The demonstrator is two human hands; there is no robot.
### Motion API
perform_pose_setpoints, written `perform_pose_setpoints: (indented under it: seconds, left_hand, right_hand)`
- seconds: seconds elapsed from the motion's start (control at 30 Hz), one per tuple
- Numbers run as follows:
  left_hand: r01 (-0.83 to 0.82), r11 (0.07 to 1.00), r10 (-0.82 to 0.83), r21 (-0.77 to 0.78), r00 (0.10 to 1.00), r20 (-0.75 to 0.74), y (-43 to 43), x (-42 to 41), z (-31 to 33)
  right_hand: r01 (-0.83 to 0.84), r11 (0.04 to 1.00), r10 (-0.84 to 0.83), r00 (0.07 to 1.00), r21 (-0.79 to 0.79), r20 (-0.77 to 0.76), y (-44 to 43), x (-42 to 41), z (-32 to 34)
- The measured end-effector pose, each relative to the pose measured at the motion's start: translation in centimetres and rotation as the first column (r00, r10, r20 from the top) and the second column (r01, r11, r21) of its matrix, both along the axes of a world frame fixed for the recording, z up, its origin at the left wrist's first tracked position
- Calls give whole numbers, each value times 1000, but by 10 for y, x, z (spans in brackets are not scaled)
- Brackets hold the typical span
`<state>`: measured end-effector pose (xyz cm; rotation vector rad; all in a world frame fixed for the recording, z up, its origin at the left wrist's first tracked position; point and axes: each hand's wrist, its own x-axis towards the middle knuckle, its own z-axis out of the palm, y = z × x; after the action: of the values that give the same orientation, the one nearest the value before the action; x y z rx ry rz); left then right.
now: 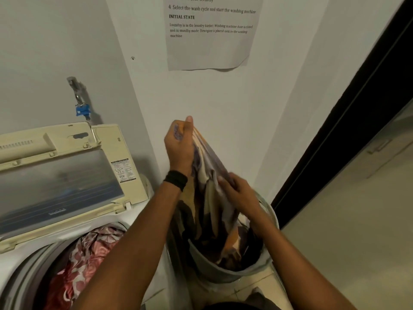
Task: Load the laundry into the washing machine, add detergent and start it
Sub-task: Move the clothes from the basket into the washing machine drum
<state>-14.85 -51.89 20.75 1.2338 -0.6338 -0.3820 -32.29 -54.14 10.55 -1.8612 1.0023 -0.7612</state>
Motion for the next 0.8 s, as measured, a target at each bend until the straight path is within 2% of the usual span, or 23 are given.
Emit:
perform_pose_setpoints:
  seconds: [0.07,0.13,0.2,0.27,0.37,0.43,0.5,0.57,0.63,0.7,0.8]
  left_hand:
    - [-44,999,45,-19,999,31,2,18,0]
    - [-73,997,73,-5,997,36,5,27,-6]
    - [-83,997,83,4,996,30,5,29,-13]
    - [-61,998,61,-6,993,99,6,23,-13]
    - [25,999,-19,-34,987,157,4,6,-3]
    - [138,988,-128,-63,981,146,2,-6,4]
    - [328,943,-316,-66,938,143,0,-20,10]
    - [455,890,-445,-35,883,149,0,-32,13]
    - [424,906,-422,9,899,117,0,-35,9]
    - [298,954,-299,14,952,72,0,-30,2]
    - [203,979,-203,2,978,34,1,-18,1]
  right_hand:
    - [34,999,-34,999,30,-5,7,-26,-22]
    - [112,993,-114,993,40,40,3,-46,-7]
    - [241,970,-239,955,12,175,-12,-60,37]
    - [335,941,-302,897,-49,322,-28,-65,100]
    - [301,934,-198,883,-191,426,-38,-49,180]
    - [197,950,-84,909,-243,408,-37,-23,203]
    - [67,959,15,958,-275,287,-38,5,201]
    - [31,975,21,972,-218,233,-38,27,180]
    - [125,981,-84,962,-146,258,-37,34,155]
    - [227,964,-187,947,-136,261,-33,32,130]
    - [175,966,-145,977,-190,159,-17,28,87]
